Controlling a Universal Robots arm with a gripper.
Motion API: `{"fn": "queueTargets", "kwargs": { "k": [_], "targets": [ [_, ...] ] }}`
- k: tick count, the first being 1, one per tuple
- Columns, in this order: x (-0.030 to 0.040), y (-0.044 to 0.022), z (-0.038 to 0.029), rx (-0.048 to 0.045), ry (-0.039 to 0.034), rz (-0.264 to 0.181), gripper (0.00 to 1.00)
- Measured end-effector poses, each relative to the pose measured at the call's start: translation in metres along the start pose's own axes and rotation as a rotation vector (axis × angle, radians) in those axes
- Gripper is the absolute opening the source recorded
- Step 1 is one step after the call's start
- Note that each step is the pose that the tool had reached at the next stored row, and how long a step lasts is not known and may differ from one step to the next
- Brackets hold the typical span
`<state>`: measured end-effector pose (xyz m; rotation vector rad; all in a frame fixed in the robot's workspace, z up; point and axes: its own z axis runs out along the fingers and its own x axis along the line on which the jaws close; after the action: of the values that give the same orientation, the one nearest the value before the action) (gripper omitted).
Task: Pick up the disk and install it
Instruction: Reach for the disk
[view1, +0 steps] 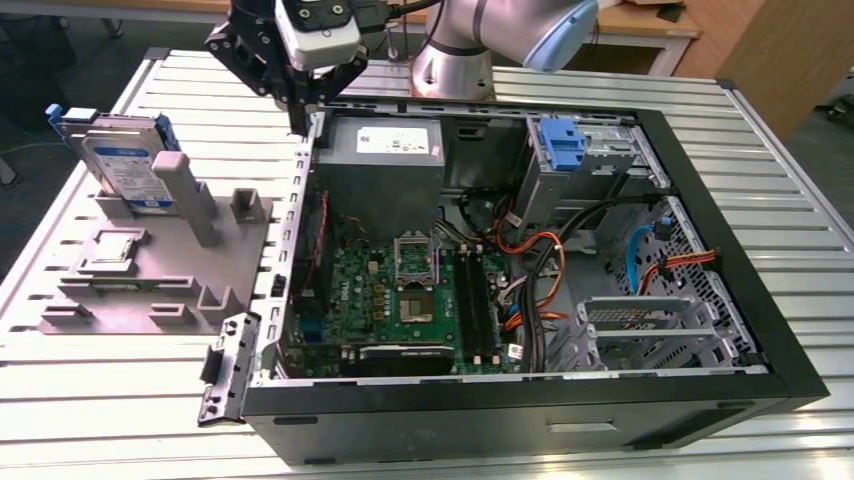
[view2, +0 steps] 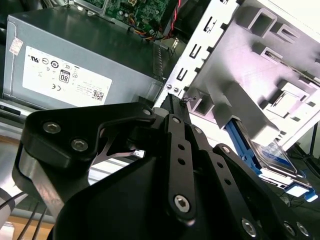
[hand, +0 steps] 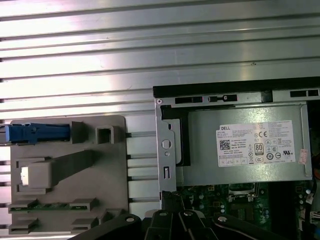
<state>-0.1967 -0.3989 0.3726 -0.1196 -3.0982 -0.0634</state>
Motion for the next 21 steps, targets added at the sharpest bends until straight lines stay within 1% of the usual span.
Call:
{"fn": "queueTargets", "kwargs": {
  "k": [6, 17, 21],
  "targets": [
    [0.0005, 0.0, 0.0005, 0.0001, 0.0014, 0.0, 0.1],
    [0.0012, -0.0002, 0.0018, 0.0006, 0.0073, 0.0, 0.1],
    [0.0029, -0.0003, 0.0021, 0.0005, 0.0074, 0.0, 0.1]
  ]
}}
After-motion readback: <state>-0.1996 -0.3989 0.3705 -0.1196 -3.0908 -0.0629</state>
